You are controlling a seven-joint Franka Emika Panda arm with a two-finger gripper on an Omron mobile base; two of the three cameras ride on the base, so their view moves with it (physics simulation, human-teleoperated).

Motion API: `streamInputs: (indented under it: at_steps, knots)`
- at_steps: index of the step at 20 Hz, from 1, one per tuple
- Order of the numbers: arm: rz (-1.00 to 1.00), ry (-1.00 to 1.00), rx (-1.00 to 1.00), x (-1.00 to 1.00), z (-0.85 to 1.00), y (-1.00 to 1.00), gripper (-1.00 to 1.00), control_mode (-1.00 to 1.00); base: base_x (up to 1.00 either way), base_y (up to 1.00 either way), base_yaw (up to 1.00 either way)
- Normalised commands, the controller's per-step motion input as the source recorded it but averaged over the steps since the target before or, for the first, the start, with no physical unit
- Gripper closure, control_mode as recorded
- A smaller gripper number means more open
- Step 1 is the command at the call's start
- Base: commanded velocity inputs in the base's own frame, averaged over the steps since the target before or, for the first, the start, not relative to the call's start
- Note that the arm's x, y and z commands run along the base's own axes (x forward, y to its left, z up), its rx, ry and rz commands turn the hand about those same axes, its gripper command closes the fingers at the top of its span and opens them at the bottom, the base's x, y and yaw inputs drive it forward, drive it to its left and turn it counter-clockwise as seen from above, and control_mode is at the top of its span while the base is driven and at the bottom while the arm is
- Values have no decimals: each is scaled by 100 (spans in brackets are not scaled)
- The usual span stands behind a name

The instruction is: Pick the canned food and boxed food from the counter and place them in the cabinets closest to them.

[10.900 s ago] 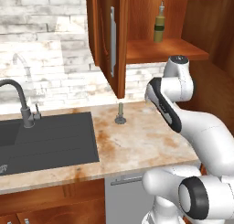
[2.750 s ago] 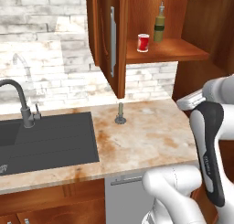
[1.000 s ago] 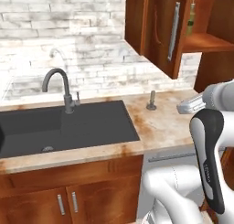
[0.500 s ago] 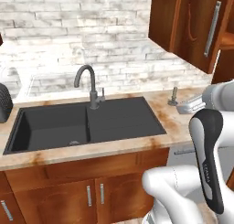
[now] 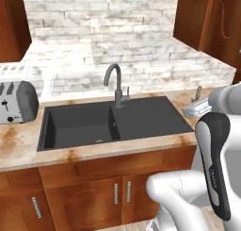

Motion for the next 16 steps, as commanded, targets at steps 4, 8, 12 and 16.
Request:
streamInputs:
  at_steps: [4, 8, 12, 16]
  knots:
    - [0, 0, 0, 0, 0, 0, -100, 100, -26, 65, 0]
    - [0, 0, 0, 0, 0, 0, -100, 100, -25, 66, 0]
    - [0, 0, 0, 0, 0, 0, -100, 100, -26, 67, 0]
    - [0, 0, 0, 0, 0, 0, -100, 100, -24, 68, 0]
